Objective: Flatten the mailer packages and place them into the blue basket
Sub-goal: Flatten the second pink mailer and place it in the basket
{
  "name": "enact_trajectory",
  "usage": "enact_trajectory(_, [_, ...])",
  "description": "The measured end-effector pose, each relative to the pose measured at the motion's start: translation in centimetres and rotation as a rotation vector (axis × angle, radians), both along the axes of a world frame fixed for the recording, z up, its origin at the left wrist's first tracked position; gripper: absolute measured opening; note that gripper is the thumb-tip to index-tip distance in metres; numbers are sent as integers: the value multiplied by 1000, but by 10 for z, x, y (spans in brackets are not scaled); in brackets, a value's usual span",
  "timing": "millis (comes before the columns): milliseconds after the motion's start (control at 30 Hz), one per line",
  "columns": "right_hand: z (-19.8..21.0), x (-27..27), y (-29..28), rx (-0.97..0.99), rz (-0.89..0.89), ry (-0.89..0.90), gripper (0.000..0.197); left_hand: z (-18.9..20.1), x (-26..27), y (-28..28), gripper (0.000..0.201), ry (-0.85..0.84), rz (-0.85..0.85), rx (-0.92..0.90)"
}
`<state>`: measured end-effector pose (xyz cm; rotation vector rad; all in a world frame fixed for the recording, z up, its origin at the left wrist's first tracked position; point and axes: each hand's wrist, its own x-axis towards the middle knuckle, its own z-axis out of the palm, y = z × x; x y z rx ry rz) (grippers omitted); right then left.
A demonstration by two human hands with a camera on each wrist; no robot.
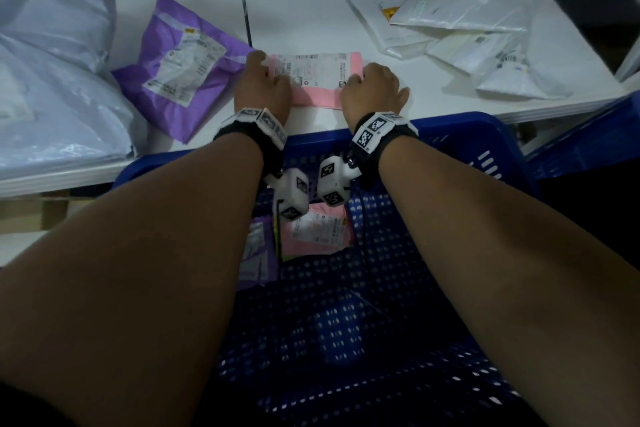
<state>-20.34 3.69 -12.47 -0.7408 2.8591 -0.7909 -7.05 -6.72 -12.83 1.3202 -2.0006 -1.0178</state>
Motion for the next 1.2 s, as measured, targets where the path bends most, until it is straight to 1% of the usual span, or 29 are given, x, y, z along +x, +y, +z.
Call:
enact_trajectory(33, [1, -1, 0, -43, -23, -9, 36, 2, -3, 4, 42, 53, 39, 44])
enact_trajectory(100, [2, -1, 0, -132, -64, -48, 31, 4, -9, 10, 48, 133, 94, 110])
enact_trajectory(167, [2, -1, 3, -219, -79, -114, 21, 5, -12, 14, 51, 166, 109, 151])
enact_trajectory(233, [5, 0, 8, -306, -86, -202, 8, 6, -12, 14, 47, 190, 130, 191])
enact_trajectory(267, [6, 0, 11, -347, -88, -231, 6, 5, -11, 13, 46, 217, 135, 210])
enact_trajectory(333, [8, 1, 17, -411, -90, -295, 18, 10, -10, 13, 48, 246, 121, 251])
enact_trajectory(400, [7, 0, 18, -472, -102, -370, 31, 22, -10, 12, 52, 284, 139, 334])
enact_trajectory(433, [6, -2, 18, -509, -100, -412, 34, 29, -11, 12, 55, 330, 156, 390])
enact_trajectory(500, [13, -1, 24, -593, -59, -492, 37, 41, -8, 14, 66, 355, 164, 461])
enact_trajectory(567, [19, -5, 30, -630, -17, -570, 36, 49, -1, 16, 69, 367, 167, 510])
enact_trajectory(633, [26, -8, 44, -681, -6, -664, 36, 52, 6, 21, 62, 351, 108, 588])
enact_trajectory(700, [28, -11, 60, -751, -37, -788, 36, 49, 11, 29, 45, 243, 15, 660])
enact_trajectory(733, [26, -13, 67, -779, -52, -854, 37, 50, 14, 37, 39, 230, -24, 703])
enact_trajectory(767, [24, -14, 75, -789, -77, -901, 40, 51, 16, 44, 34, 241, -49, 711])
enact_trajectory(800, [22, -13, 83, -799, -107, -937, 41, 50, 15, 50, 32, 198, -94, 691])
enact_trajectory(867, [14, -13, 99, -818, -126, -983, 36, 52, 12, 58, 36, 33, -194, 529])
enact_trajectory(900, [16, -9, 108, -810, -127, -979, 32, 54, 13, 60, 40, -17, -195, 476])
enact_trajectory(967, [22, 3, 123, -788, -95, -982, 24, 59, 15, 67, 45, -12, -192, 450])
enact_trajectory(1067, [20, 14, 142, -786, -67, -1039, 19, 59, 18, 80, 36, 21, -211, 455])
enact_trajectory(1167, [8, 18, 153, -816, -64, -1105, 17, 47, 27, 102, 29, 87, -210, 537])
enact_trajectory(1200, [2, 18, 155, -799, -51, -1112, 18, 42, 31, 112, 27, 109, -207, 571])
